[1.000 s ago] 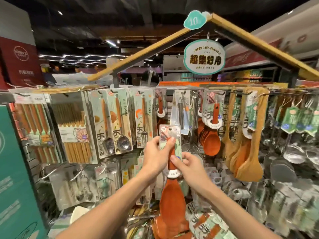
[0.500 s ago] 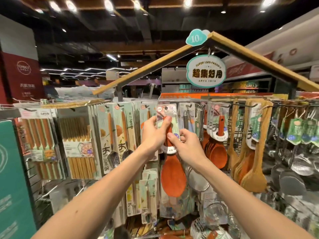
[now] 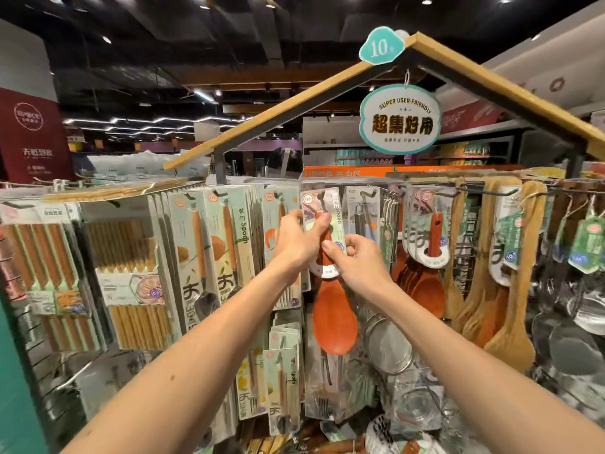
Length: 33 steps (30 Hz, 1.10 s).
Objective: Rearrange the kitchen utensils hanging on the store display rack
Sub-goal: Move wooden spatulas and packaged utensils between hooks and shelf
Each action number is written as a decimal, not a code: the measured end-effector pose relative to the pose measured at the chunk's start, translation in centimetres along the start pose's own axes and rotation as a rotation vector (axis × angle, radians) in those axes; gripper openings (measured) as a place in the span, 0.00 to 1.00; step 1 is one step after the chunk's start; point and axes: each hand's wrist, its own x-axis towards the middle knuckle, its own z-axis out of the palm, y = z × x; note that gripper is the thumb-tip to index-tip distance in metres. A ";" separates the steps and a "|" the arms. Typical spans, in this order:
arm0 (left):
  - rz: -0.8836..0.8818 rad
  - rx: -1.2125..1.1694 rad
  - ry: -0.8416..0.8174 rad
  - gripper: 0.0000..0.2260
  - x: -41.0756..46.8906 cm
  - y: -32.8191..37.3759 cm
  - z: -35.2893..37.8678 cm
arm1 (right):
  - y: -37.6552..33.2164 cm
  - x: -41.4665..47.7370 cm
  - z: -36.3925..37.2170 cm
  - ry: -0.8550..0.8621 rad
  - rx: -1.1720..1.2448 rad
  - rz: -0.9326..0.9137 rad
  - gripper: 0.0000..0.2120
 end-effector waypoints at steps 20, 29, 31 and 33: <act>0.027 0.335 -0.036 0.15 -3.8 -3.1 -1.8 | 4.2 -5.5 -0.2 -0.033 -0.182 0.143 0.10; -0.176 0.472 -0.445 0.14 -22.7 -13.7 -2.3 | 14.8 -28.3 2.6 -0.352 0.050 0.491 0.09; -0.279 0.444 -0.518 0.14 -26.1 -17.4 -1.8 | 18.0 -31.8 3.4 -0.379 0.035 0.597 0.08; -0.360 0.422 -0.564 0.10 -28.4 -20.8 -0.9 | 21.1 -34.1 4.3 -0.385 -0.003 0.684 0.07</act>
